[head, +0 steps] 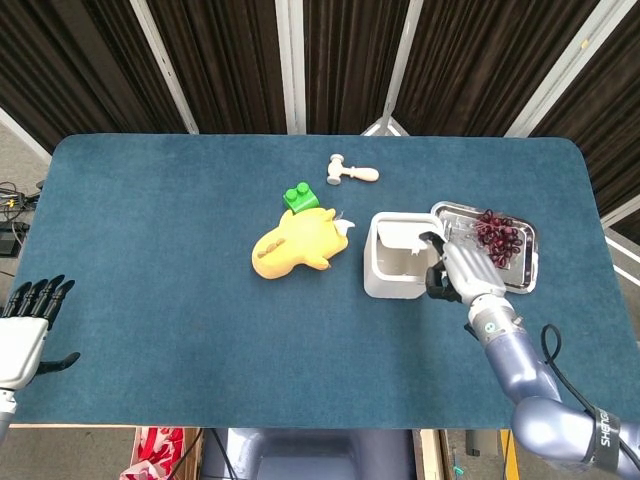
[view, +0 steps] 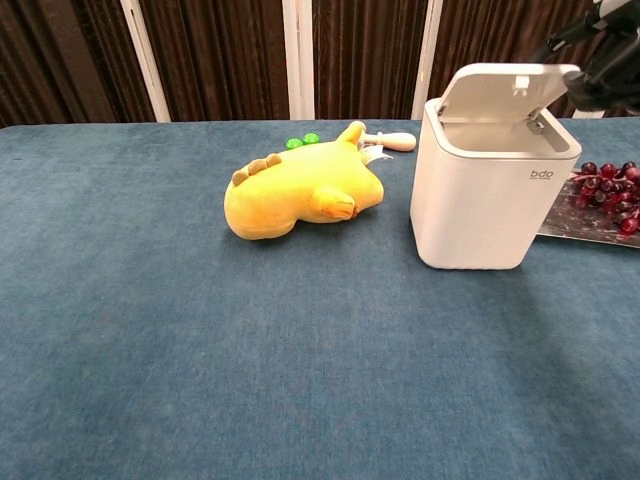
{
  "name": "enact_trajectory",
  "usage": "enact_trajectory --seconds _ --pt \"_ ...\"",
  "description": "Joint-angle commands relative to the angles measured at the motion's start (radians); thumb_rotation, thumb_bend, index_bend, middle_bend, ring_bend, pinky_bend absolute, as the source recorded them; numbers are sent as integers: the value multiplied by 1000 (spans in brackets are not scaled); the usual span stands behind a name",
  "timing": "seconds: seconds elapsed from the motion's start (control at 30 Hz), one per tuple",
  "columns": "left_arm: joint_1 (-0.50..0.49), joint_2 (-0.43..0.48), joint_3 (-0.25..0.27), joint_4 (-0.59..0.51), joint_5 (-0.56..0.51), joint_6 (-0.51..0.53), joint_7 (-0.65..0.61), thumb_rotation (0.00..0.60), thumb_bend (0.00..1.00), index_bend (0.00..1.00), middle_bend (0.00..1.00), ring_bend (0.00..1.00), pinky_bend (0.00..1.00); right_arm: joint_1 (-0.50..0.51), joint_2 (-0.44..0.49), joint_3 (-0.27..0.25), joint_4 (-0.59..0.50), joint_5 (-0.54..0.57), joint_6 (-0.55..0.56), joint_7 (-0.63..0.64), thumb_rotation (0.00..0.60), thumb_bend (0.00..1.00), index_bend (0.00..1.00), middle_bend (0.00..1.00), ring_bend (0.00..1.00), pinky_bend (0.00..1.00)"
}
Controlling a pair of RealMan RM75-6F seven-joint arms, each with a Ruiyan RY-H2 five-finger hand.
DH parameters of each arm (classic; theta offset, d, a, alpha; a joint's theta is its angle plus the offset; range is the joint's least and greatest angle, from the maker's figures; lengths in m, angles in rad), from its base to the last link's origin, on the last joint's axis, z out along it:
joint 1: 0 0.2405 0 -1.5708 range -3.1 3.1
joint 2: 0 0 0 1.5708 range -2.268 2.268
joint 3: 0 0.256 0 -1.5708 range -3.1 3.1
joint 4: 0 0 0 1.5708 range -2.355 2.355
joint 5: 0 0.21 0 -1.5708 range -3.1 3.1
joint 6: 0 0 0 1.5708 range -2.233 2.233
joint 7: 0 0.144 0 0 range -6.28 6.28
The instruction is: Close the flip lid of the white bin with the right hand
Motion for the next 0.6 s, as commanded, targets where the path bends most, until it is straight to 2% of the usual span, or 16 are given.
enact_trajectory --seconds 0.03,0.33,0.6 --pt "0 0 0 0 -1 0 0 600 0 0 0 0 0 -3 -2 -13 -11 -6 -4 4 600 731 168 777 820 719" --pt "0 1 0 -2 -4 -2 -1 600 0 0 0 0 0 1 -47 -81 -24 -30 0 -10 600 732 148 777 821 719" --pt "-1 1 0 -2 -6 -3 1 600 0 0 0 0 0 12 -80 -101 -17 -36 25 -11 600 731 148 777 820 719"
